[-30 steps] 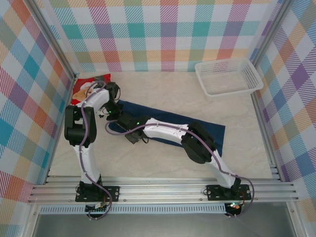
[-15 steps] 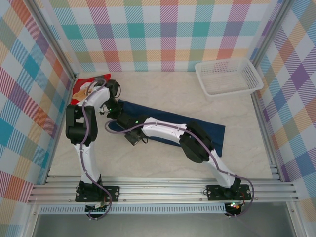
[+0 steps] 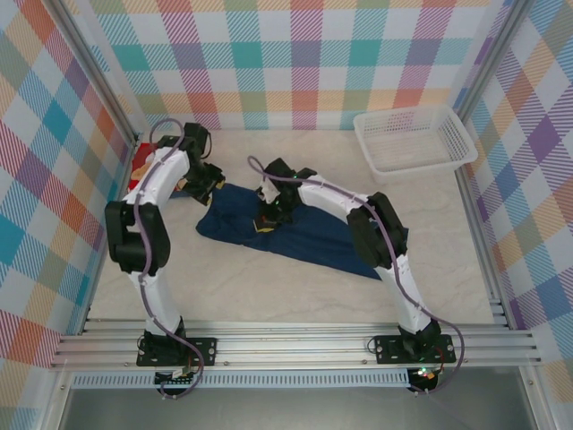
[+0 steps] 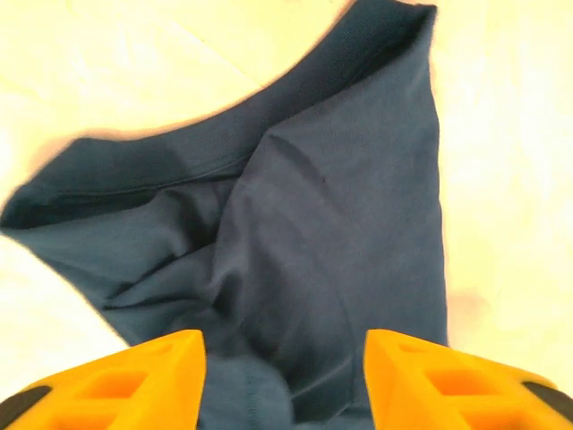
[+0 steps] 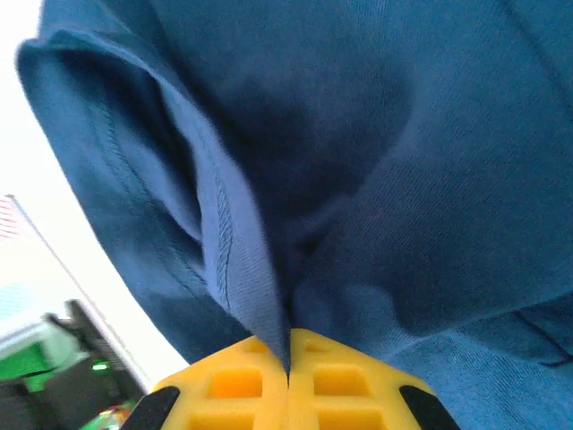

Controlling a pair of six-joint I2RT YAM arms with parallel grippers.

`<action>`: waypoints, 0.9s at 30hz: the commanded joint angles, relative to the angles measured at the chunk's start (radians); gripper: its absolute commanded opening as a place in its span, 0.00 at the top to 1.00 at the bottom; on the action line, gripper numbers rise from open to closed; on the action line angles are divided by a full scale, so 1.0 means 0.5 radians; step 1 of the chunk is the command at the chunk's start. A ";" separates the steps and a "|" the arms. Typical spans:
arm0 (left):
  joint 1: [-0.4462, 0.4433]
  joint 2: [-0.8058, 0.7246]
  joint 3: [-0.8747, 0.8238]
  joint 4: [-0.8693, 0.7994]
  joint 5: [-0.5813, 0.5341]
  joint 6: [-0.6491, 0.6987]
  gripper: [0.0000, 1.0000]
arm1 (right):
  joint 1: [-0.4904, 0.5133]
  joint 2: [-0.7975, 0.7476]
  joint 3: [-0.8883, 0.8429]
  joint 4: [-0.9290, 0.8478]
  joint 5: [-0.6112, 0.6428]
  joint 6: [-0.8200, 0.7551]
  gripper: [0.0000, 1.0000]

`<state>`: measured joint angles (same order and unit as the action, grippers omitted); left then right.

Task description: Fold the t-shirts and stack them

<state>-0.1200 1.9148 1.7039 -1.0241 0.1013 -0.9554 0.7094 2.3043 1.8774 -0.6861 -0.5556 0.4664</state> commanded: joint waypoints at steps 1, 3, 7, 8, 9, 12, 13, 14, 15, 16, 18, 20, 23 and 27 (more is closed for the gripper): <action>-0.027 -0.222 -0.240 -0.018 0.019 0.195 0.62 | -0.020 0.064 0.039 0.110 -0.443 0.237 0.98; -0.032 -0.332 -0.465 0.037 0.116 0.205 0.71 | -0.042 0.106 0.086 0.068 -0.465 0.261 0.97; -0.049 -0.542 -0.792 0.093 0.131 0.188 0.91 | -0.074 0.212 0.159 0.001 -0.524 0.321 0.97; -0.049 -0.585 -0.861 0.119 0.142 0.181 0.95 | -0.078 0.225 0.159 -0.013 -0.506 0.328 0.97; -0.052 -0.620 -0.917 0.130 0.150 0.181 0.99 | -0.078 0.229 0.157 -0.025 -0.477 0.323 0.97; -0.058 -0.642 -0.986 0.060 0.095 0.211 1.00 | -0.090 0.222 0.141 -0.084 -0.353 0.319 0.95; -0.060 -0.651 -1.004 0.057 0.073 0.221 1.00 | -0.100 0.219 0.126 -0.085 -0.330 0.322 0.95; -0.060 -0.657 -1.029 0.085 0.066 0.237 0.97 | -0.108 0.211 0.108 -0.096 -0.282 0.335 0.95; -0.058 -0.657 -1.039 0.131 0.073 0.253 0.83 | -0.117 0.208 0.102 -0.115 -0.244 0.334 0.95; -0.061 -0.655 -1.043 0.191 0.100 0.260 0.71 | -0.126 0.206 0.098 -0.126 -0.226 0.332 0.95; -0.071 -0.656 -1.084 0.408 0.246 0.249 0.63 | -0.140 0.199 0.093 -0.145 -0.193 0.331 0.93; -0.109 -0.616 -1.061 0.477 0.289 0.223 0.64 | -0.155 0.196 0.093 -0.145 -0.190 0.343 0.87; -0.160 -0.467 -0.975 0.384 0.285 0.241 0.72 | -0.169 0.185 0.099 -0.140 -0.169 0.346 0.80; -0.168 -0.373 -0.924 0.399 0.159 0.278 0.64 | -0.173 0.151 0.088 -0.134 -0.131 0.341 0.79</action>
<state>-0.2008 1.7027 1.2148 -0.8303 0.2131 -0.8391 0.6266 2.4168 1.9320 -0.7277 -0.6426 0.6369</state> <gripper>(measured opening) 0.352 0.214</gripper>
